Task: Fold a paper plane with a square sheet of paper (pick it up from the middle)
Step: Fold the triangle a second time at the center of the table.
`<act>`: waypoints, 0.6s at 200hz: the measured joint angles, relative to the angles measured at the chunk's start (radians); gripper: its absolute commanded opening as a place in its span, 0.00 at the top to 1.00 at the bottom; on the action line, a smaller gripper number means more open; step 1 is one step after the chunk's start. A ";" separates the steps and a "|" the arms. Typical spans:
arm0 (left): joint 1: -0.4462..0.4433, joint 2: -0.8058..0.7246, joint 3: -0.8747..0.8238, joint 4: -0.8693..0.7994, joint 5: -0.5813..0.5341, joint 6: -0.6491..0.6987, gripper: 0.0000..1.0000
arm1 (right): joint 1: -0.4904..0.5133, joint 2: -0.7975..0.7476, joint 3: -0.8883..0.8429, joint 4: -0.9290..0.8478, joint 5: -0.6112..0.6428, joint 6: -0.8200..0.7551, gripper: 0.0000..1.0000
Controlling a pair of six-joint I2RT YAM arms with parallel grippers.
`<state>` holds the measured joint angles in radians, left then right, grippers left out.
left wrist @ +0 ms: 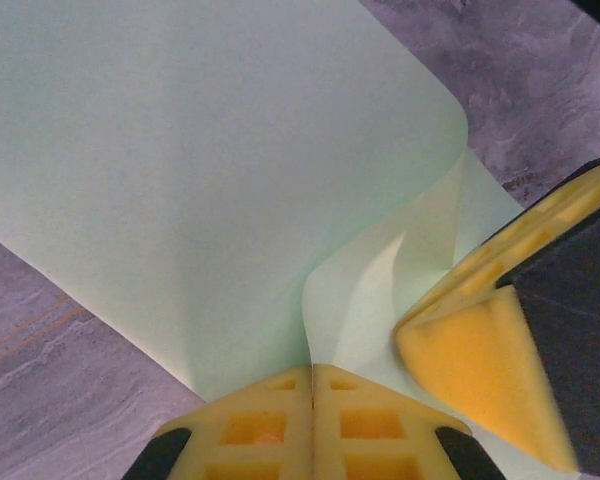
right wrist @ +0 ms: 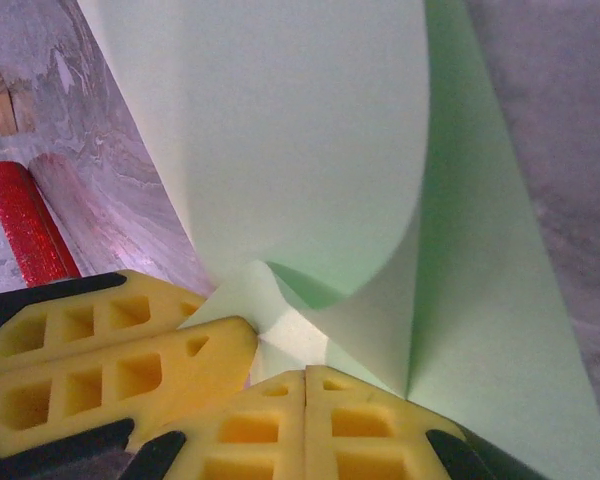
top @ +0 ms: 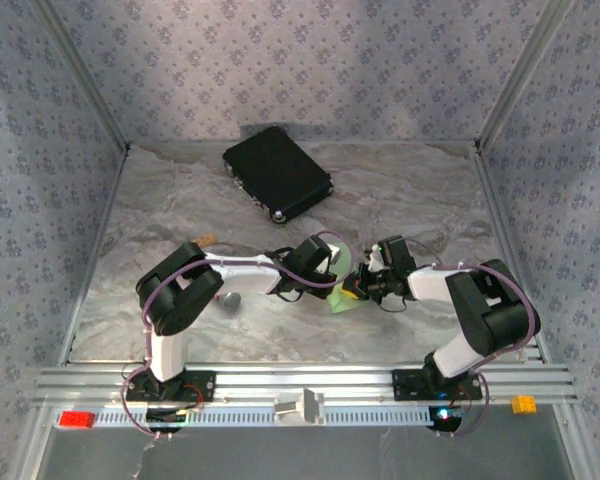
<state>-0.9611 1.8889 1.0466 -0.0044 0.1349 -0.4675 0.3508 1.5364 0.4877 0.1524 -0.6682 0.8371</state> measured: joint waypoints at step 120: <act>0.000 0.000 0.000 0.000 0.003 0.007 1.00 | -0.074 0.040 0.061 -0.073 0.027 -0.092 0.97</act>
<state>-0.9611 1.8889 1.0466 -0.0040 0.1375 -0.4606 0.2764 1.5764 0.5488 0.0795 -0.6411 0.7452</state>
